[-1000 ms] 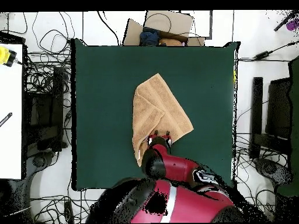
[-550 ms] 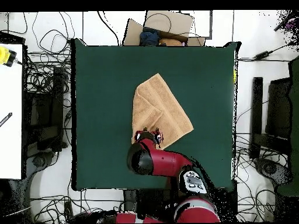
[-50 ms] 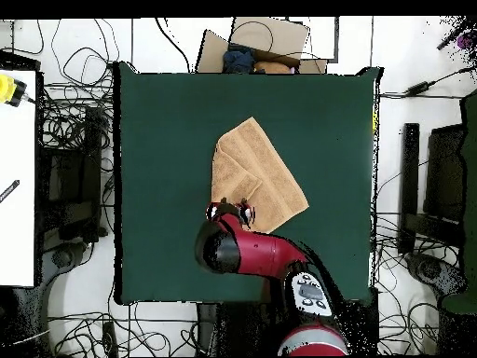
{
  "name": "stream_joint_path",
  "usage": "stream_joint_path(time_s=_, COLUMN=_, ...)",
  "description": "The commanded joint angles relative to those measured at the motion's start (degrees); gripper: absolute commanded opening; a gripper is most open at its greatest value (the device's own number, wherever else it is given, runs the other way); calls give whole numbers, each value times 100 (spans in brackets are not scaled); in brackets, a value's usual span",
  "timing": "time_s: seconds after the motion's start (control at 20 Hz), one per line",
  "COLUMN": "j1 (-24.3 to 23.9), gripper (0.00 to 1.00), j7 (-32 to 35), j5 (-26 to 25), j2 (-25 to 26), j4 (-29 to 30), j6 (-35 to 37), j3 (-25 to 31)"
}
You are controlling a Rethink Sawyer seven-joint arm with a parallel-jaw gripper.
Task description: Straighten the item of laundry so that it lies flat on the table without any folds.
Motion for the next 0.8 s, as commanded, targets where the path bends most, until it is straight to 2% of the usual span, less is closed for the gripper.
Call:
stream_joint_path(time_s=0.05, j1=147, gripper=100, j7=1477, j5=303, j2=108, j4=215, j6=-175, j3=473)
stream_joint_path(time_s=0.45, j1=-561, gripper=100, j7=972, j5=-45, j2=191, j4=-18, j6=207, j3=824)
stream_joint_path(time_s=0.8, j1=-685, gripper=100, j7=1035, j5=-62, j2=137, j4=142, j6=78, j3=920)
